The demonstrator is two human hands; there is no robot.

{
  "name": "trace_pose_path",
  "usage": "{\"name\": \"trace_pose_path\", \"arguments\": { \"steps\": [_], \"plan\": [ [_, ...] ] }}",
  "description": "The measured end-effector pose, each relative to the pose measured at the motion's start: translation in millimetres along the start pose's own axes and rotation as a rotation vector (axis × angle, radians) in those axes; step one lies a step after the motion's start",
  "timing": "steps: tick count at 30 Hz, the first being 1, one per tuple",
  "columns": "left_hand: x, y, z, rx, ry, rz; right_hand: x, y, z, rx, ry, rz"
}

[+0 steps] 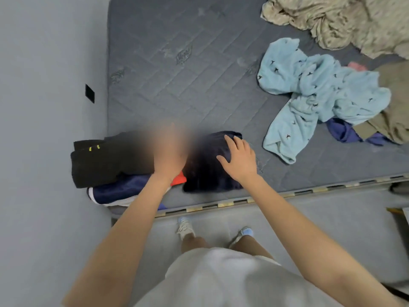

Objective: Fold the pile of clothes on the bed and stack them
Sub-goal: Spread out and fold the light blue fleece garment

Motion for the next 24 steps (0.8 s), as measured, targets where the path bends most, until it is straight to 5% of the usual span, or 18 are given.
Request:
{"name": "trace_pose_path", "arguments": {
  "steps": [11,24],
  "plan": [
    [50,-5,-246,0.196,0.010,0.055,-97,39,-211,0.121,0.140,-0.017],
    [72,-67,-401,0.393,0.003,0.096,-175,23,-360,0.317,0.096,-0.093]
  ]
}}
Point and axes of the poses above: each hand's wrist, its own y-axis away from the middle knuckle, its own x-axis out of the palm, z = x × y, the point moved 9 cm from there along -y, towards the middle knuckle, and after that the axes turned 7 degrees about -z, right-handed, at the moved point
